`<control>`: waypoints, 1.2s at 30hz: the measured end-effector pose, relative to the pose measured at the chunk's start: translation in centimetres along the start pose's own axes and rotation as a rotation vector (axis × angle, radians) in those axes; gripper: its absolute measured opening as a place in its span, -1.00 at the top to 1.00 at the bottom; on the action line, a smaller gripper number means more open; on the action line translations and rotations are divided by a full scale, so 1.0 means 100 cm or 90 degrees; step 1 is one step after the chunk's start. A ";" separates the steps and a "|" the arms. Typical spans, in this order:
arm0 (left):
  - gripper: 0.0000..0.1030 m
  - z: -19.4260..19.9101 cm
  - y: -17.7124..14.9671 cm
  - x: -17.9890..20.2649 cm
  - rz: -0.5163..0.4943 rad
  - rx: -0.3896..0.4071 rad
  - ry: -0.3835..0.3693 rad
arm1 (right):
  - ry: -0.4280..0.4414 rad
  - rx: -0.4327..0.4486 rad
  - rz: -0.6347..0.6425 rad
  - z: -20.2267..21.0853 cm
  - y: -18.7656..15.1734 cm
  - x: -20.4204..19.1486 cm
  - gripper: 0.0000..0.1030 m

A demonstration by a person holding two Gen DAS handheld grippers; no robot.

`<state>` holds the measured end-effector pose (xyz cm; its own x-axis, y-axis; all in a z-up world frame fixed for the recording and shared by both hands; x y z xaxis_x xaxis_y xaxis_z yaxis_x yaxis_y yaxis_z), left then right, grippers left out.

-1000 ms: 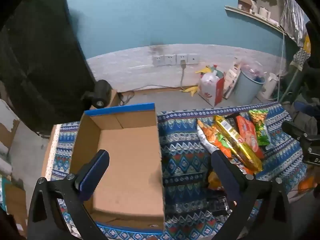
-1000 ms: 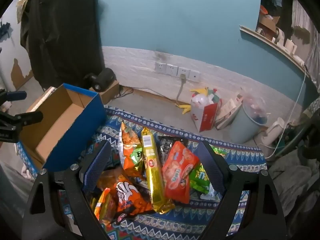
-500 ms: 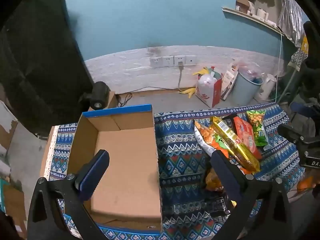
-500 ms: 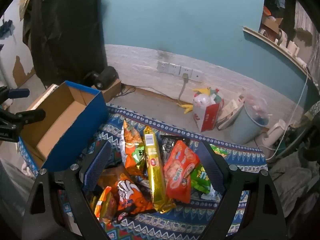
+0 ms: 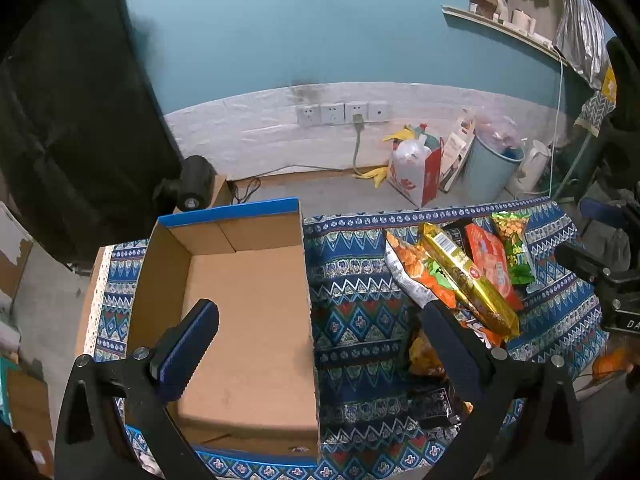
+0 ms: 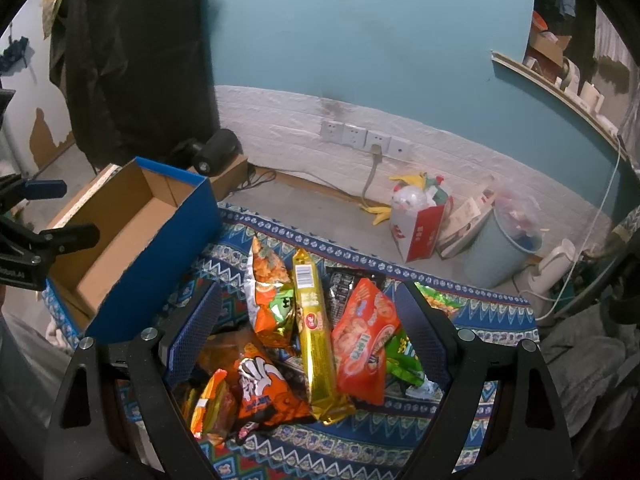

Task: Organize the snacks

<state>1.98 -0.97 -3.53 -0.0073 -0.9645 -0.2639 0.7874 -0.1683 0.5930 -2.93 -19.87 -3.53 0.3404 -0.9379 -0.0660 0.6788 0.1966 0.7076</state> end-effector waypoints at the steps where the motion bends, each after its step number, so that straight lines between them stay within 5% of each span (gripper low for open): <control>1: -1.00 0.000 0.000 0.000 0.000 0.000 0.000 | 0.000 0.001 0.000 0.000 0.000 0.000 -0.68; 36: -1.00 0.000 -0.005 0.006 -0.003 -0.010 -0.011 | -0.001 -0.012 0.008 -0.005 -0.002 -0.004 -0.67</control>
<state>1.60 -1.44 -4.00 -0.0215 -0.9672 -0.2529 0.7971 -0.1693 0.5796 -2.89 -19.42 -3.99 0.3481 -0.9358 -0.0565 0.6870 0.2136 0.6945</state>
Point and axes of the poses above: each gripper's, at about its wrist camera, not at the fingertips, and z roughly against the way its jaws point, x to its right, y to its top, the point moved 3 cm from there along -z, roughly the way its jaws point, and after that the axes turned 15 degrees about y, right-handed, at the moved point
